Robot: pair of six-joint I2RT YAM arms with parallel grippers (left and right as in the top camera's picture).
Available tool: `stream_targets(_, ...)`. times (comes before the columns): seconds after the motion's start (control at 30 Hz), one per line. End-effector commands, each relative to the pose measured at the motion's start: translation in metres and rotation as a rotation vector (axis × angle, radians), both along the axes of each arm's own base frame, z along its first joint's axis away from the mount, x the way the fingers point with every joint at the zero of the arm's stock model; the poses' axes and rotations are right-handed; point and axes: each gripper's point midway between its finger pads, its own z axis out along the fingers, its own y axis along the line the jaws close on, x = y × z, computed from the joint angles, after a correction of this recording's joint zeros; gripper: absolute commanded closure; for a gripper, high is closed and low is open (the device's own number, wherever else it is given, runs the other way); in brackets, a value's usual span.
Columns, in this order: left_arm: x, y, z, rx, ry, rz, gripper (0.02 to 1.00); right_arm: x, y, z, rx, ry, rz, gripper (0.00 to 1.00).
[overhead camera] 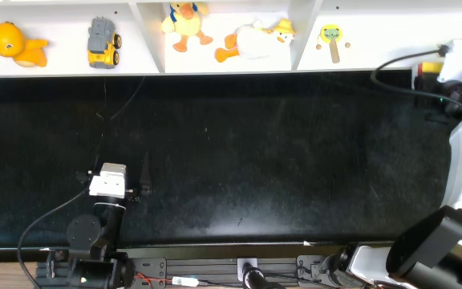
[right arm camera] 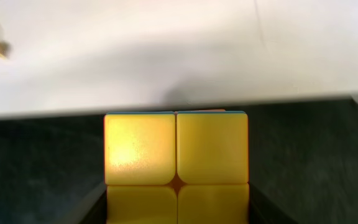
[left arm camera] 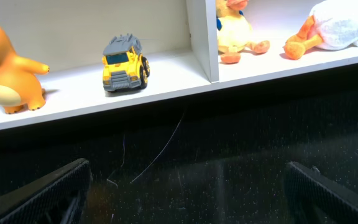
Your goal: Store Toys
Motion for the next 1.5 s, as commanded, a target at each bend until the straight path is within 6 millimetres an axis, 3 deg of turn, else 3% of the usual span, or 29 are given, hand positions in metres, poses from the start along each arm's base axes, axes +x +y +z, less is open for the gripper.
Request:
stream_targets(0.03,0.000,0.001,0.000,-0.019,-0.004,0.002,0.023,0.031,0.013,0.018,0.026,-0.050,0.025,0.713)
stream_targets(0.2,0.000,0.001,0.000,-0.019,-0.004,0.002,0.023,0.053,0.019,0.019,0.028,-0.031,0.050,0.698)
stream_targets(0.43,0.000,0.001,0.000,-0.019,-0.004,0.002,0.023,0.071,0.008,0.006,0.027,0.002,0.030,0.693)
stream_targets(0.77,0.000,0.001,0.000,-0.019,-0.004,0.002,0.023,0.086,0.001,-0.018,0.039,0.037,0.027,0.698)
stream_targets(0.97,0.000,0.001,0.000,-0.019,-0.004,0.002,0.023,0.088,0.000,-0.023,0.042,0.043,0.027,0.632)
stream_targets(1.0,0.000,0.001,0.000,-0.019,-0.004,0.002,0.023,0.088,0.000,-0.023,0.041,0.041,0.027,0.584)
stream_targets(1.07,0.000,0.001,0.000,-0.019,-0.004,0.002,0.023,0.090,-0.001,-0.021,0.038,0.033,0.028,0.290)
stream_targets(1.1,0.000,0.001,0.000,-0.019,-0.004,0.002,0.023,0.090,-0.001,-0.021,0.036,0.031,0.028,0.073)
stream_targets(1.13,0.000,0.001,0.000,-0.019,-0.004,0.002,0.023,0.090,-0.001,-0.020,0.035,0.029,0.028,0.003)
stream_targets(1.33,0.000,0.001,0.000,-0.019,-0.004,0.002,0.023,0.085,0.001,-0.014,0.037,0.034,0.027,0.003)
stream_targets(1.5,0.000,0.001,0.000,-0.019,-0.004,0.002,0.023,0.068,0.009,0.006,0.034,0.025,0.028,0.003)
